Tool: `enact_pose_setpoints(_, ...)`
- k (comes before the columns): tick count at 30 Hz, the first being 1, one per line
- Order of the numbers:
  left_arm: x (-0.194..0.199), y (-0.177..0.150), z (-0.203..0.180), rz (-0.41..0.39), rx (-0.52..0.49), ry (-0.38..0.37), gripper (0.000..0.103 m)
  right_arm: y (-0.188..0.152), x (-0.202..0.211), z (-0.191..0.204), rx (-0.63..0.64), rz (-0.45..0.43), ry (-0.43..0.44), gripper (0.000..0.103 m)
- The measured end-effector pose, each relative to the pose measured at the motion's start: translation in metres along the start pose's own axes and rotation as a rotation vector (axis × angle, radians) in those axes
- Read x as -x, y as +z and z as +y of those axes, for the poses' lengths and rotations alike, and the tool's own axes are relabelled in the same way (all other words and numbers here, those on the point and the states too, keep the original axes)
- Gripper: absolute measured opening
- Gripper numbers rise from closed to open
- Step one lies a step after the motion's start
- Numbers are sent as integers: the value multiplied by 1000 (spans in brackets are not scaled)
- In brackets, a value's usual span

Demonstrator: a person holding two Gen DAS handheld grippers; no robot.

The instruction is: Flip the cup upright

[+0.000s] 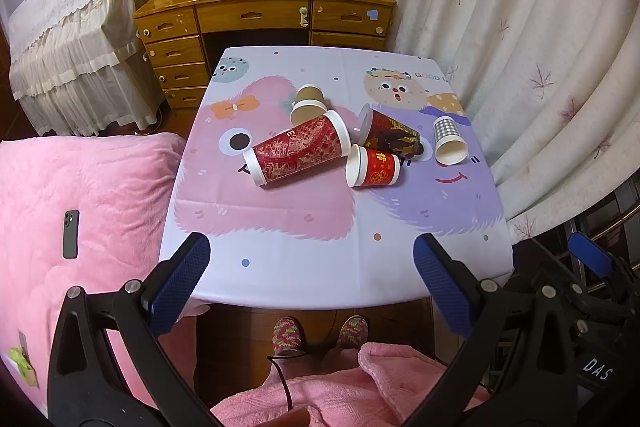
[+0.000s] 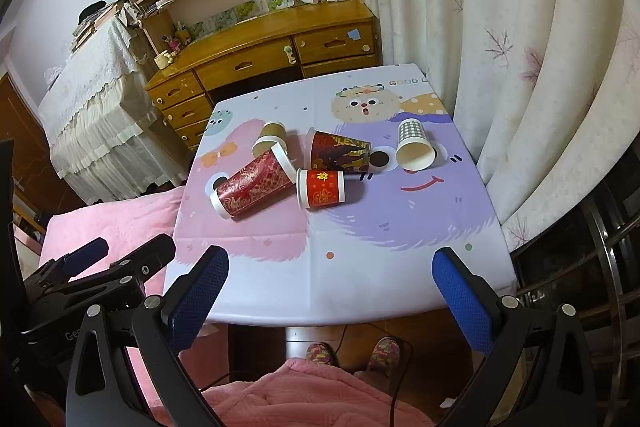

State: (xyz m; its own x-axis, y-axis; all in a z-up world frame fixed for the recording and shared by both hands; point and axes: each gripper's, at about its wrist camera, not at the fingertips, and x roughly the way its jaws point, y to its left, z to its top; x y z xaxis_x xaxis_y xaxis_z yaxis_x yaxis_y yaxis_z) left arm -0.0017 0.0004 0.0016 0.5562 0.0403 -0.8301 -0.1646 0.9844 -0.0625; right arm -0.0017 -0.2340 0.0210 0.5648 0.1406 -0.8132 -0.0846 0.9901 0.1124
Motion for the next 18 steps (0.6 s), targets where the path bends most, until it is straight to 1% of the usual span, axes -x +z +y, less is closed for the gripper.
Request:
enact_pose_setpoints(9,-3,0,-1,3,9,16,100,1,-1,0,6,6,3,103)
enact_pose_setpoints(10,-3,0,-1,3,11,17,100,6,-10,2,13,9,4,103)
enact_pose_setpoints(18,-4,-4,1,5,21,27,100,2,-10,7,20,12,9,103)
